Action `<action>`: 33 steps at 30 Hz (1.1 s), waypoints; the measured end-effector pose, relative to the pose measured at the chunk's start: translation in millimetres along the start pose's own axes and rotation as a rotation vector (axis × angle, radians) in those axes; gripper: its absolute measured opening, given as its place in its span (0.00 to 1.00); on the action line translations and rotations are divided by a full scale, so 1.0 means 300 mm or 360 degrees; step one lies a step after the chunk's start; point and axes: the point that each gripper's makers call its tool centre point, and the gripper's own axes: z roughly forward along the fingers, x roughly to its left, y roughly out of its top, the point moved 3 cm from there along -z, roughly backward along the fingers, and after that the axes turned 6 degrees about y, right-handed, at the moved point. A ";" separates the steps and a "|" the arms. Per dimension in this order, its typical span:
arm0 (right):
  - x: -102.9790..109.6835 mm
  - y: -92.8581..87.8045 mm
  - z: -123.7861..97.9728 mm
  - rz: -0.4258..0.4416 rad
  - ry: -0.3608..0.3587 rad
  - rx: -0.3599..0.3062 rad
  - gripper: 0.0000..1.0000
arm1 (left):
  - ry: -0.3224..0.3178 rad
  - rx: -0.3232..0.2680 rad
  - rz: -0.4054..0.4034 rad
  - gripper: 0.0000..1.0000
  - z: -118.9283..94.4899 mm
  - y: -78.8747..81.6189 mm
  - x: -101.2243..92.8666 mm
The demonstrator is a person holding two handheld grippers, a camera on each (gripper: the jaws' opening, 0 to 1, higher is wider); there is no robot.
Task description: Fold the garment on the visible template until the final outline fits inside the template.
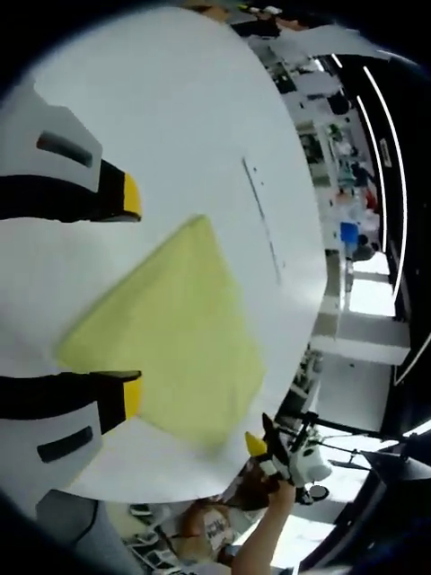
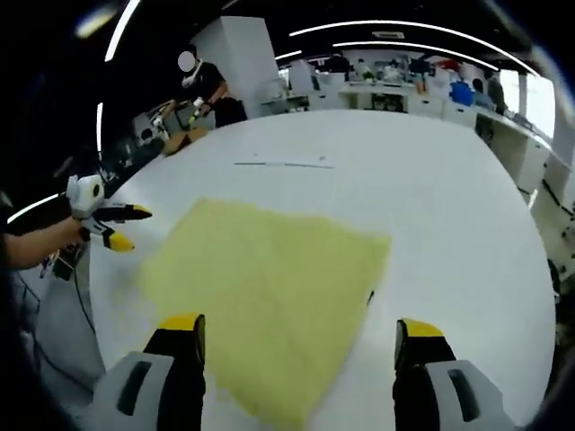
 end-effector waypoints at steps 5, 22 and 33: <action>0.023 -0.067 -0.017 0.0028 0.0030 0.0028 0.83 | -0.0019 0.0004 -0.0060 0.62 -0.010 -0.037 -0.019; 0.054 -0.204 -0.044 0.0128 0.0045 0.0044 0.46 | -0.0021 0.0035 -0.0313 0.36 -0.023 -0.155 -0.071; 0.014 -0.245 -0.051 0.0166 0.0023 0.0022 0.19 | -0.0075 0.0071 -0.0324 0.15 -0.019 -0.189 -0.096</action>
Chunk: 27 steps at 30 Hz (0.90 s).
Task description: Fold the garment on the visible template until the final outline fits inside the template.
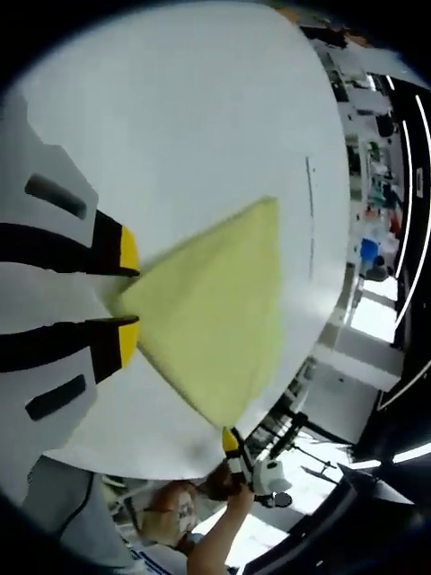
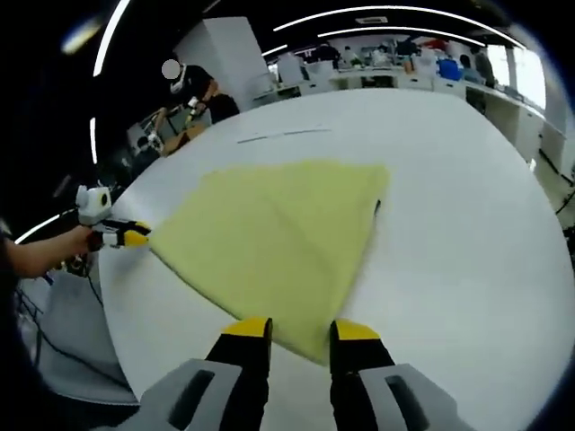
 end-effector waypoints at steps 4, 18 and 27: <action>-0.009 -0.009 -0.013 0.0016 -0.0010 -0.0006 0.11 | -0.0017 0.0003 -0.0029 0.08 0.001 -0.007 -0.004; -0.013 -0.033 -0.036 0.0000 -0.0050 -0.0034 0.00 | 0.0011 0.0005 -0.0040 0.00 -0.009 -0.015 -0.015; 0.015 -0.050 -0.044 -0.0069 -0.0046 -0.0005 0.00 | 0.0016 0.0020 -0.0051 0.00 -0.041 -0.044 -0.025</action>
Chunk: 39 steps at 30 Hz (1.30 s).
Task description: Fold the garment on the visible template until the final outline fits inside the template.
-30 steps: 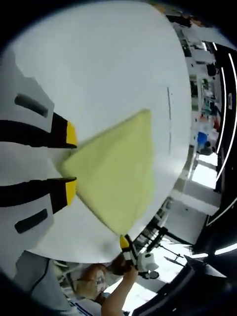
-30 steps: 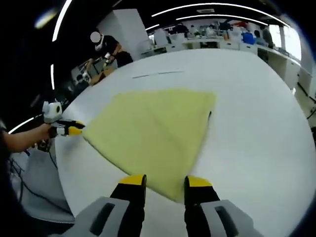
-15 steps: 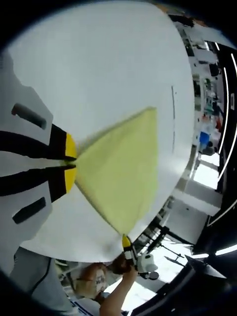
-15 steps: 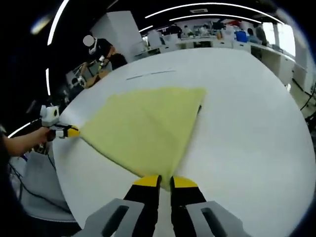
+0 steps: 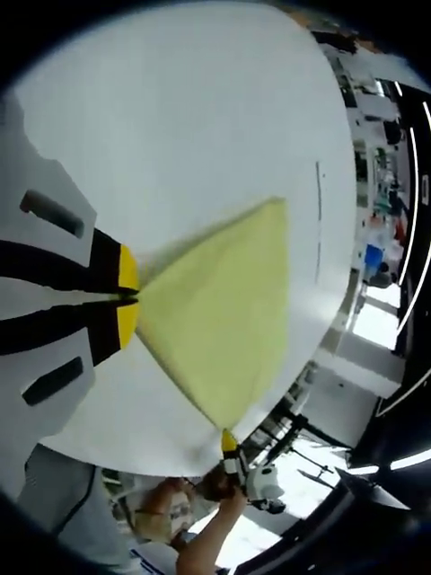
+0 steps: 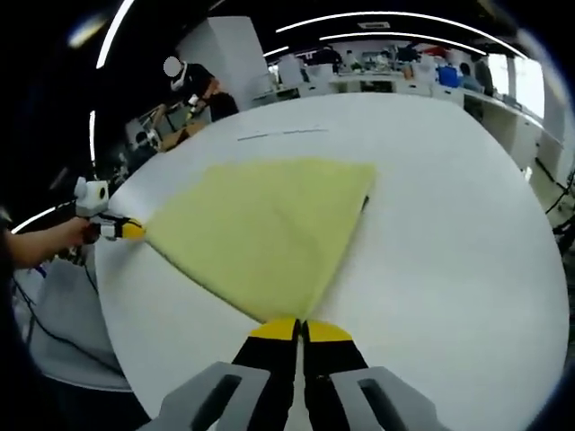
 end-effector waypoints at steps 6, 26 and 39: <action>0.027 -0.017 -0.002 -0.0034 0.0026 0.0024 0.00 | 0.0015 -0.0001 0.0027 0.00 -0.031 -0.015 -0.002; 0.096 -0.062 -0.014 -0.0143 0.0062 0.0087 0.00 | 0.0058 0.0005 0.0133 0.00 -0.095 -0.050 -0.007; 0.114 -0.062 -0.025 -0.0191 -0.0004 0.0060 0.00 | 0.0097 -0.0045 0.0148 0.01 -0.111 -0.055 -0.006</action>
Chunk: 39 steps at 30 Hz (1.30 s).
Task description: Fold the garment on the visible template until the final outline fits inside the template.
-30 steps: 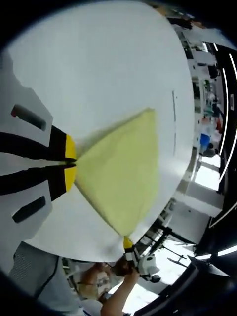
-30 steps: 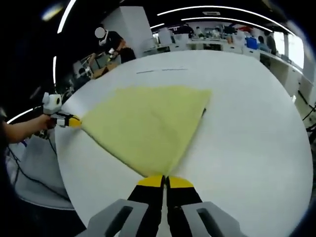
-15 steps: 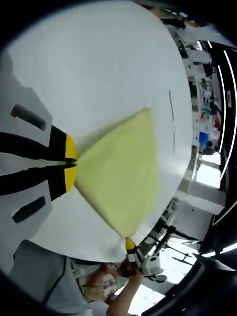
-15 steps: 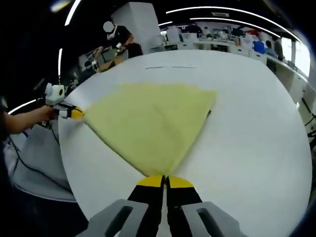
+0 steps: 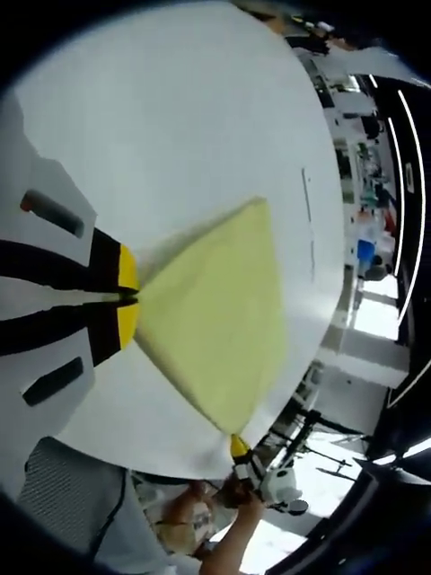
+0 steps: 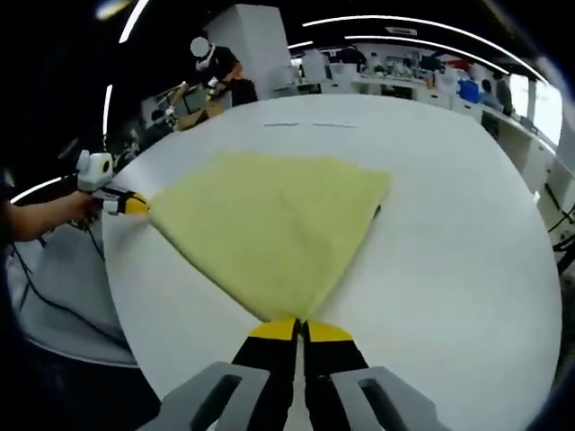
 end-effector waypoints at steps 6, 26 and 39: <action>0.003 0.008 0.000 -0.0020 -0.0014 -0.0016 0.00 | 0.0005 -0.0035 -0.0054 0.02 -0.005 0.007 -0.002; 0.106 0.117 -0.055 -0.0101 0.0059 -0.0212 0.69 | 0.0061 -0.0241 0.0038 0.56 -0.072 0.102 -0.032; 0.179 0.183 -0.125 -0.0110 0.0045 -0.0421 0.93 | 0.0041 -0.0351 0.0059 0.83 -0.142 0.142 -0.065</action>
